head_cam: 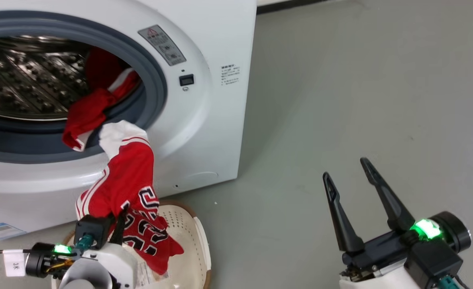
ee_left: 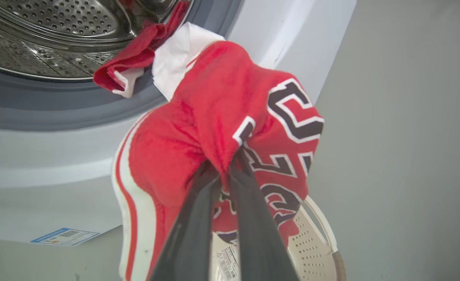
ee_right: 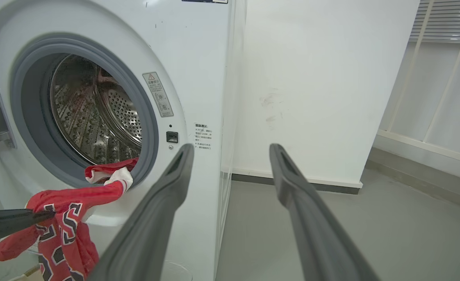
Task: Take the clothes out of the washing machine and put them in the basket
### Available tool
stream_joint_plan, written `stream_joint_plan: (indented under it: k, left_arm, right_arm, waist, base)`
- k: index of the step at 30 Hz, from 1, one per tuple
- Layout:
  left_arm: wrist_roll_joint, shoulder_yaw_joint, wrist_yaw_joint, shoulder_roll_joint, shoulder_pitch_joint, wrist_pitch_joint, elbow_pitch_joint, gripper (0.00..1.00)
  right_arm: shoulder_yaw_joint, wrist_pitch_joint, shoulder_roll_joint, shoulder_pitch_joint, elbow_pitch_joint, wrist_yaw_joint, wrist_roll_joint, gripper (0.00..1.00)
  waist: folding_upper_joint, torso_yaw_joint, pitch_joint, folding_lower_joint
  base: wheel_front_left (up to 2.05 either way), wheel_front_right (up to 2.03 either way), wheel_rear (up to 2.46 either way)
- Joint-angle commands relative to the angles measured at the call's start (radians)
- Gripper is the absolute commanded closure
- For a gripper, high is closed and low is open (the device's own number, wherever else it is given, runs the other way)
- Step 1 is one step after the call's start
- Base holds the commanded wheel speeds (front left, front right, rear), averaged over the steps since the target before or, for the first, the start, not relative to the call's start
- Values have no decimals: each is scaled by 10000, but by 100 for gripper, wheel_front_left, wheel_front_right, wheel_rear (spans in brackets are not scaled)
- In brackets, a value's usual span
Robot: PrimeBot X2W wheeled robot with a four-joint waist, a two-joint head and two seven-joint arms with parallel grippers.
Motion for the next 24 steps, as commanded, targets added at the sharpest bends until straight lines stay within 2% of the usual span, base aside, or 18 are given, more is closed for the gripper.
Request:
stream_joint_plan:
  k: [1,8,24]
  left_arm:
    - [6,-31,-53,1,18,29,153,100]
    - [-56,-349,-580,-201,-493,127,1585,100]
    - [642,-1503,-2164,-928,-3452,734,6539,100]
  right_arm:
    - [-26,-20,9,-141,-31,-3,47,0]
    - [-131,-20,9,-594,-120,-3,180,0]
    - [-373,-20,12,-1769,-518,-3,581,0]
  waist:
    - [0,-128,253,1]
    - [0,-412,1181,1]
    - [0,-756,3718,1]
  base:
    - [0,0,0]
    - [0,0,0]
    - [0,0,0]
